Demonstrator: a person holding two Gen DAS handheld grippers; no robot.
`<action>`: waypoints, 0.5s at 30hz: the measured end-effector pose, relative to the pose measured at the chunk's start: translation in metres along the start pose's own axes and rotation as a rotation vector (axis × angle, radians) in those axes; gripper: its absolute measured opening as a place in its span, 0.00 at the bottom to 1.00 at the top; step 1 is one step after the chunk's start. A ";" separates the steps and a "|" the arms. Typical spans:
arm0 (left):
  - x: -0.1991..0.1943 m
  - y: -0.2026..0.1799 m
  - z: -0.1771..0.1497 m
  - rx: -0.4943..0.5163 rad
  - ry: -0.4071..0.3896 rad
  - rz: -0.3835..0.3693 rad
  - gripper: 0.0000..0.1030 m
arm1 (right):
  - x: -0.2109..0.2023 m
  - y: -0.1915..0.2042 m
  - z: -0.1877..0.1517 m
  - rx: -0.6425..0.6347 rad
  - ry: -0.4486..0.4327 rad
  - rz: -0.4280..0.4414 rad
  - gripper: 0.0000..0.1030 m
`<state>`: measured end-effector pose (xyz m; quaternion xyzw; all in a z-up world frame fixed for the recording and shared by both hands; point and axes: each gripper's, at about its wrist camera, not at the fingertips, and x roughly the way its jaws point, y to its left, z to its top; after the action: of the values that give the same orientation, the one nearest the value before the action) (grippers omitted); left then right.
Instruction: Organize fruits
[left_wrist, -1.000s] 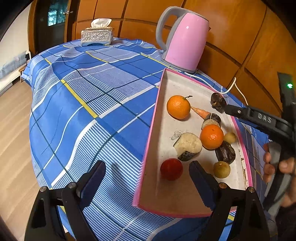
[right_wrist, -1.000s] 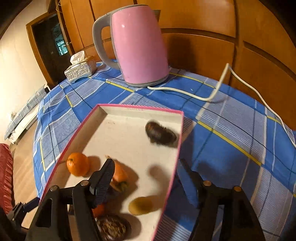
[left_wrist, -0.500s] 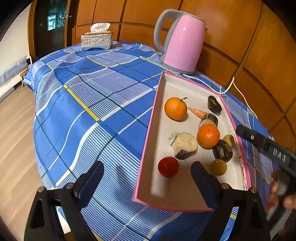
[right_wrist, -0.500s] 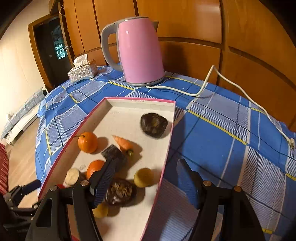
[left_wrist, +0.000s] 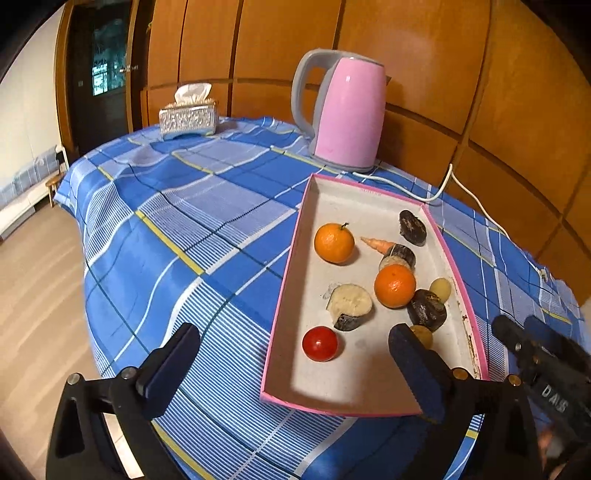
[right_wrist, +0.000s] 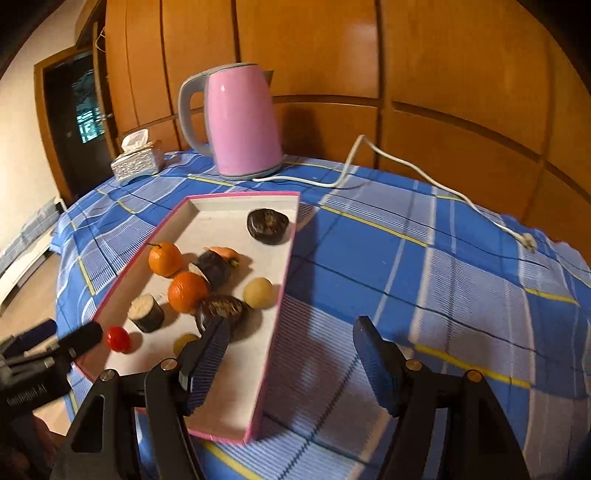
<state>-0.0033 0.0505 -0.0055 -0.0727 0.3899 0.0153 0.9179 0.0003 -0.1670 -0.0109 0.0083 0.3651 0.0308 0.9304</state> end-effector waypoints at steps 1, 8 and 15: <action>-0.002 -0.002 0.000 0.008 -0.006 0.003 1.00 | -0.002 0.000 -0.003 0.004 -0.002 -0.008 0.69; -0.013 -0.005 0.002 0.020 -0.040 0.008 1.00 | -0.009 -0.002 -0.012 0.011 -0.005 -0.039 0.69; -0.013 -0.009 0.002 0.036 -0.044 0.051 1.00 | -0.009 0.005 -0.016 -0.012 0.005 -0.024 0.69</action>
<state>-0.0100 0.0426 0.0062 -0.0457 0.3716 0.0333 0.9267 -0.0171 -0.1629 -0.0161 -0.0020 0.3672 0.0220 0.9299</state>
